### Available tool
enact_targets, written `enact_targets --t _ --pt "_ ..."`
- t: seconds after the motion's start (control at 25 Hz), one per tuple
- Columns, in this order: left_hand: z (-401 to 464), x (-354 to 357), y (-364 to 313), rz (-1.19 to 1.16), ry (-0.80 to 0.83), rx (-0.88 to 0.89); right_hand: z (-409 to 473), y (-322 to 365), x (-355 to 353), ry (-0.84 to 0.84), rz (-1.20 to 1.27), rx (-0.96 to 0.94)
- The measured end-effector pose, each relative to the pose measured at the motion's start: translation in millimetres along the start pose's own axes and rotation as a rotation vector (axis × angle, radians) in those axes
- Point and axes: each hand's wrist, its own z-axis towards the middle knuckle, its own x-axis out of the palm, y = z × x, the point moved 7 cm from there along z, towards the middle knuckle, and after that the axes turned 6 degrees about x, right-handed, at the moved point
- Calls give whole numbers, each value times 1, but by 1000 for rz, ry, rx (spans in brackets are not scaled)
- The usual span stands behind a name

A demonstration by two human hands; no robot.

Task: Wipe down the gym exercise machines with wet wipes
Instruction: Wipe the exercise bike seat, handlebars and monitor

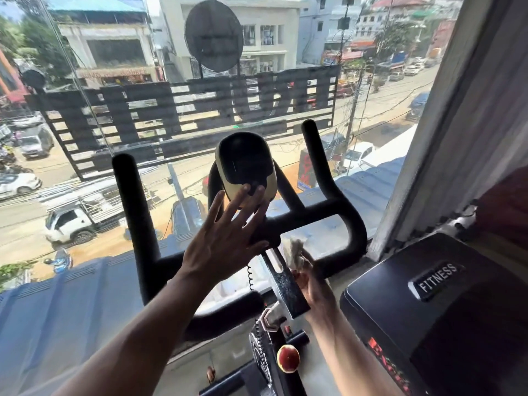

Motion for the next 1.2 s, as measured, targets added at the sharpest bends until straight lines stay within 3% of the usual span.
enact_targets --t 0.12,0.24,0.4,0.48,0.6,0.8,1.04,1.2 --pt "-3 3 -2 -18 30 6 -20 -3 -10 17 -13 45" --pt "-14 5 -5 -53 37 -4 -28 -1 -40 -214 -33 -19" --pt "-18 0 -5 -149 9 -28 -70 19 -78 -718 -68 -394" --pt "-18 -4 0 -273 -27 -39 -89 40 -71 -793 -76 -582" --pt "-22 -4 26 -381 -16 -86 -97 89 -25 -662 -394 -817" --pt "-30 -1 39 -420 -10 -126 -46 159 53 -498 -980 -1048" --pt "-34 -2 46 -478 -70 -247 30 160 122 -44 -1643 -1028" --pt "-36 -1 46 -484 -81 -255 29 146 101 61 -1843 -894"
